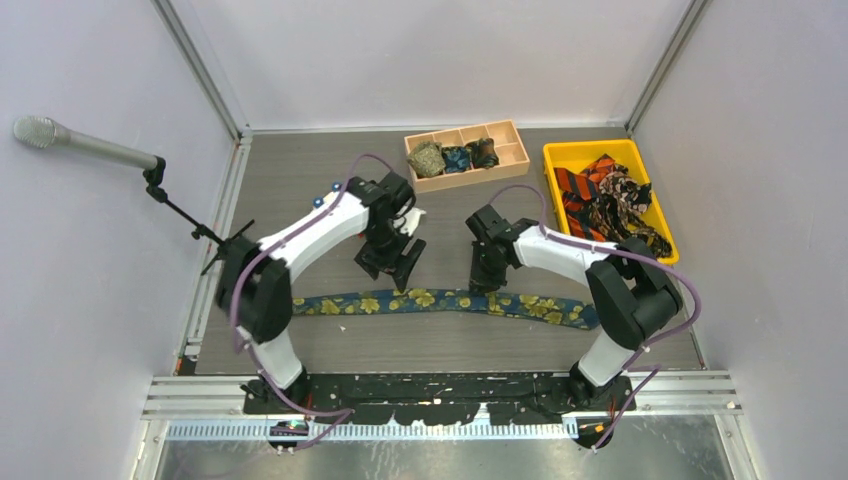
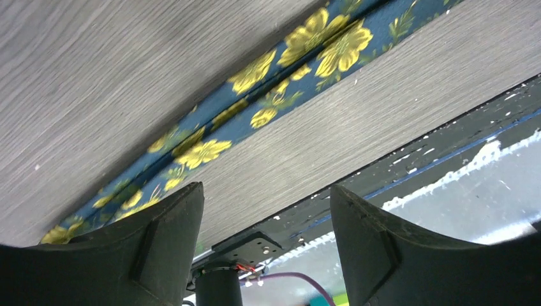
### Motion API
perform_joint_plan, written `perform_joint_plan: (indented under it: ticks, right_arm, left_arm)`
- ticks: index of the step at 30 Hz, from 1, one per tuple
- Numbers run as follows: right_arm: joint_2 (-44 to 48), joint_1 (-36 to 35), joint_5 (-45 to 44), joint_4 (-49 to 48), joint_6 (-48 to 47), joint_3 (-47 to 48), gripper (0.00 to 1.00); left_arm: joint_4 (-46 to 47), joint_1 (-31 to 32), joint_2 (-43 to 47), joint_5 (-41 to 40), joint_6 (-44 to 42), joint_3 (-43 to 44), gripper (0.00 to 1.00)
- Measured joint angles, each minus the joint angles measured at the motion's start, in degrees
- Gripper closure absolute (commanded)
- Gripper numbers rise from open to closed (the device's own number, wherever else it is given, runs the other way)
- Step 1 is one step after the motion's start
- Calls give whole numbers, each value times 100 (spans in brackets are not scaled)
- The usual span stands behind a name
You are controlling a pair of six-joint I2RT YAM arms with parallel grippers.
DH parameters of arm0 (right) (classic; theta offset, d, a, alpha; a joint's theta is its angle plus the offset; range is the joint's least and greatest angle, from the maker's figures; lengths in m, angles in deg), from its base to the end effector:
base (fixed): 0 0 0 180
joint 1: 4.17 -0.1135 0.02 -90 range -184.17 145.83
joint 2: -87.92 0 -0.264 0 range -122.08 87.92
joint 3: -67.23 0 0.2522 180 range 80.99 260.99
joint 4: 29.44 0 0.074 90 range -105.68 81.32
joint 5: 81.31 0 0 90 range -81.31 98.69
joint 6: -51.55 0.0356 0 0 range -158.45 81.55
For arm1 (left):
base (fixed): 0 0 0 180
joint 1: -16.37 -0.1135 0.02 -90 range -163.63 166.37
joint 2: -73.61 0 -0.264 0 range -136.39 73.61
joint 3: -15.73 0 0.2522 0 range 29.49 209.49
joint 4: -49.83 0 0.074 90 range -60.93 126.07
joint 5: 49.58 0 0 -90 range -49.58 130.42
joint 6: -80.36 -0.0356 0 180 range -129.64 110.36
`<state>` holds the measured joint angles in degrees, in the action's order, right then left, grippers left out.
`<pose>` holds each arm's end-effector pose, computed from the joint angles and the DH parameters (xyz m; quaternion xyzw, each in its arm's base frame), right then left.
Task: Roll the ties
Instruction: Flatten out the tie at the center of the board.
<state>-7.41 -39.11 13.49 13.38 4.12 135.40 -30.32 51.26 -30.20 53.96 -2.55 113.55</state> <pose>0.2495 0.1779 0.1584 0.0582 0.9822 0.1409 0.1096 0.2751 -0.2020 0.2352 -0.2423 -0.9624 0.1220 0.0110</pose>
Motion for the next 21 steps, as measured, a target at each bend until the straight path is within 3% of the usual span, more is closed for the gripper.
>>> perform_joint_plan:
  ticks: [5,9,15,21]
  right_arm:
    - [22,-256,-660,973,-289,848,73]
    - [90,-651,-730,925,-328,1425,73]
    - [79,-1058,-393,319,-39,1198,74]
    - [-149,-1060,-323,-39,120,592,74]
  left_arm:
    - [396,20,1226,-592,278,-802,34]
    - [671,17,2017,-1016,691,-1471,37]
    - [1150,15,3147,-1394,1519,-2647,39]
    - [1486,13,3257,-1596,1851,-3053,39]
